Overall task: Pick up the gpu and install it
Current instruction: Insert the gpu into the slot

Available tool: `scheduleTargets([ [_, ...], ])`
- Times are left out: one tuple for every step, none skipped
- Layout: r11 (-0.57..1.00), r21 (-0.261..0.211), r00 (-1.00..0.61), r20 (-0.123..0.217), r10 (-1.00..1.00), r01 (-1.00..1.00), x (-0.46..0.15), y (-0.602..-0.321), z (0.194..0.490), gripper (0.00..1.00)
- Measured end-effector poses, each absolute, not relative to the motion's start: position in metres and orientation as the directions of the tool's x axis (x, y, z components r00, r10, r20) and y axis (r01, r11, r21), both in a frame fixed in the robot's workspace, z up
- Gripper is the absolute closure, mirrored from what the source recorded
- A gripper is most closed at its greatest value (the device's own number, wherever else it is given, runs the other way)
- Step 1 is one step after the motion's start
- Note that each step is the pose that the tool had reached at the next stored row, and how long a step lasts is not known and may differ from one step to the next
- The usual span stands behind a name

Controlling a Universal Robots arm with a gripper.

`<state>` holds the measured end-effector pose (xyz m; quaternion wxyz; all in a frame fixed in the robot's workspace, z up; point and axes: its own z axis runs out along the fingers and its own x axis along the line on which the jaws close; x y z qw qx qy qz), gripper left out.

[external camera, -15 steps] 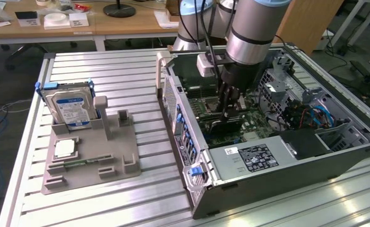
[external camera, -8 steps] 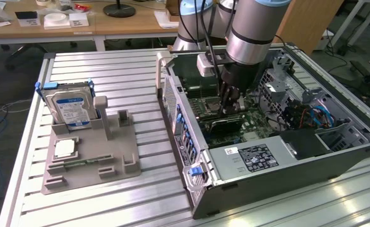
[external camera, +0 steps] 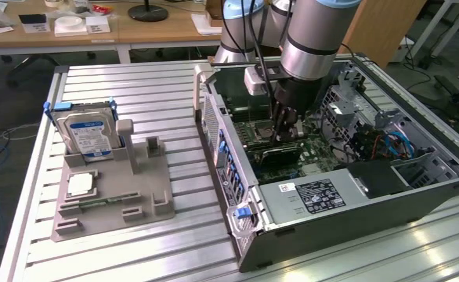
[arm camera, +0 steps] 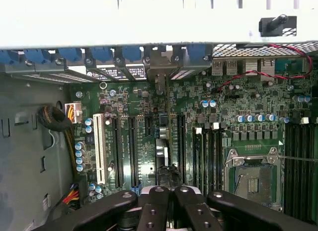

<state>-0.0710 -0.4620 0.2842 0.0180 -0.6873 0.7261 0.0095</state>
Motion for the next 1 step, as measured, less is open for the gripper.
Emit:
scheduleTargets([
  [0.055,-0.011,-0.055,-0.039,-0.998,-0.998,-0.0710,-0.4620,0.2842,0.89],
])
